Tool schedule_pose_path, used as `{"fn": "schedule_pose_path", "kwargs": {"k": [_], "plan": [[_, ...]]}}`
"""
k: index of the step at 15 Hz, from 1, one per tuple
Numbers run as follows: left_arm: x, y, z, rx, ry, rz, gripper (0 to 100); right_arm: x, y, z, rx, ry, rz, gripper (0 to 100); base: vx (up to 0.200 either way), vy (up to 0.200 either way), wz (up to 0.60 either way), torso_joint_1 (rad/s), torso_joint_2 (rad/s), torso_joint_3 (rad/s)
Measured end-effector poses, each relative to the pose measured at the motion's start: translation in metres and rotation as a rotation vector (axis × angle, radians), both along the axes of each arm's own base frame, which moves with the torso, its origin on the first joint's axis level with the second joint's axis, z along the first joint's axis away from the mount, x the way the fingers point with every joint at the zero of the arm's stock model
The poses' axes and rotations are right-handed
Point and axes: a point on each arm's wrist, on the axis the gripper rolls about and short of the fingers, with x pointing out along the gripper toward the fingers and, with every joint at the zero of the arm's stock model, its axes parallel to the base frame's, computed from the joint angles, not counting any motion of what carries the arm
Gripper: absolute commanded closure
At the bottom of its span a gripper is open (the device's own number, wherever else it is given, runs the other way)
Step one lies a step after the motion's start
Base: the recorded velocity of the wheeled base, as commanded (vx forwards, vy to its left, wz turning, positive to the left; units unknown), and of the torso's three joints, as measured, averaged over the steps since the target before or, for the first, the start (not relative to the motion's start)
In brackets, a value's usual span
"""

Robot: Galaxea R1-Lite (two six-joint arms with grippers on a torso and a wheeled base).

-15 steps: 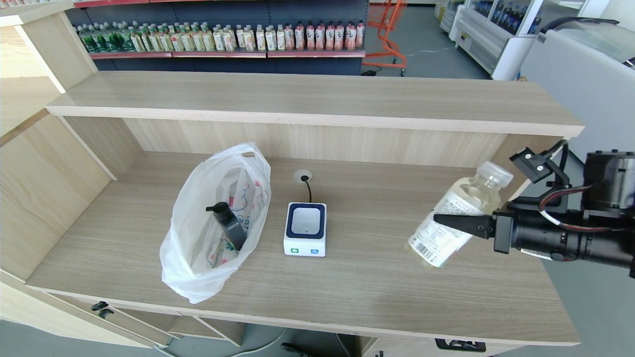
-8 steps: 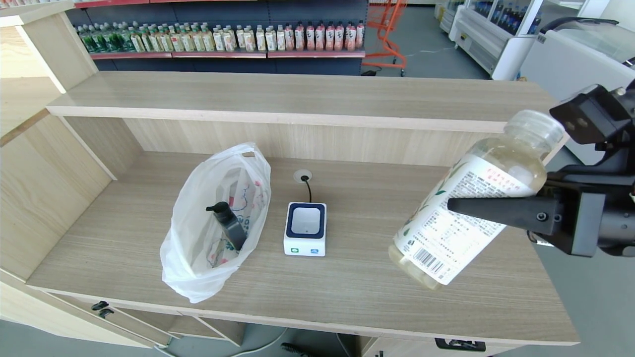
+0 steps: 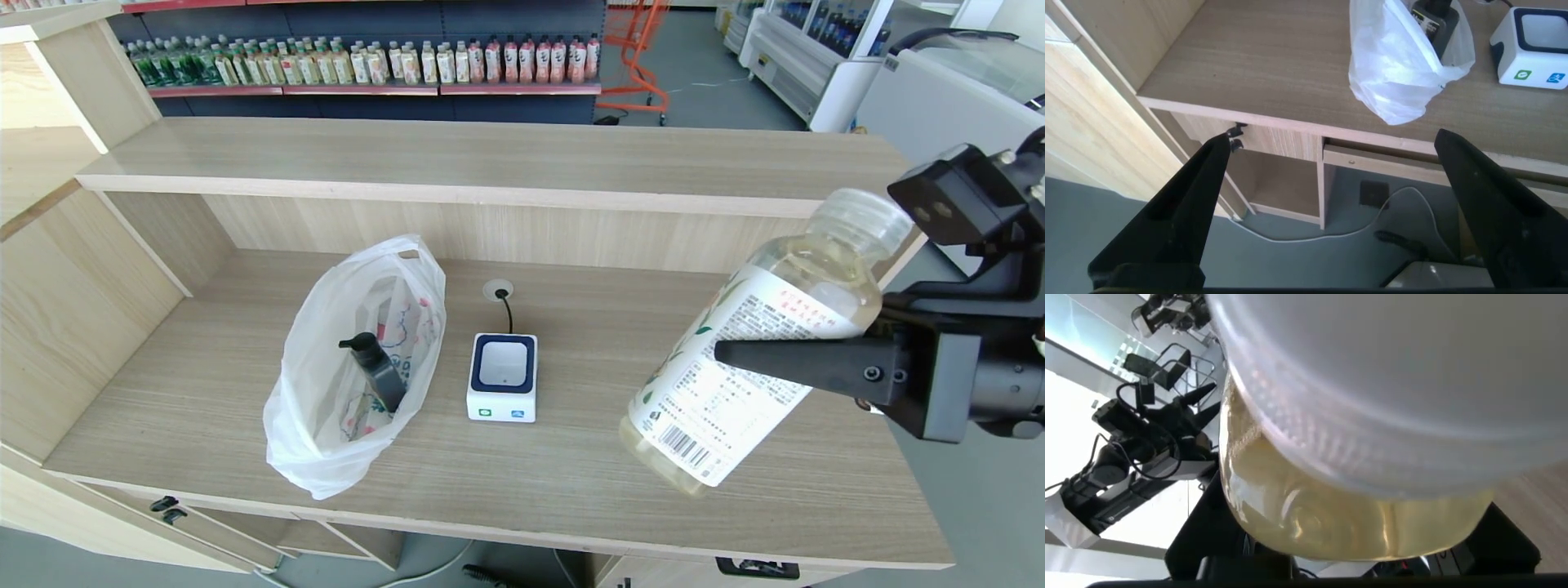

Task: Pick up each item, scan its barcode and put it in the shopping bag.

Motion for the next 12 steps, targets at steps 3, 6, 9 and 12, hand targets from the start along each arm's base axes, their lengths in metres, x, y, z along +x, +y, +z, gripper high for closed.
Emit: {"fn": "schedule_pose_path", "kwargs": {"k": [3, 6, 9, 12], "plan": [[0.000, 0.000, 0.000, 0.000, 0.000, 0.000, 0, -0.002, 0.003, -0.003, -0.007, 0.014, 0.011, 100, 0.000, 0.000, 0.00, 0.000, 0.00, 0.000], [0.000, 0.000, 0.000, 0.000, 0.000, 0.000, 0, -0.005, 0.007, -0.005, -0.011, 0.048, 0.037, 100, 0.000, 0.000, 0.00, 0.000, 0.00, 0.000], [0.000, 0.000, 0.000, 0.000, 0.000, 0.000, 0, -0.008, 0.011, -0.004, -0.012, 0.051, 0.059, 100, 0.000, 0.000, 0.00, 0.000, 0.00, 0.000], [0.000, 0.000, 0.000, 0.000, 0.000, 0.000, 0, -0.008, 0.014, -0.004, -0.013, 0.052, 0.074, 100, 0.000, 0.000, 0.00, 0.000, 0.00, 0.000]]}}
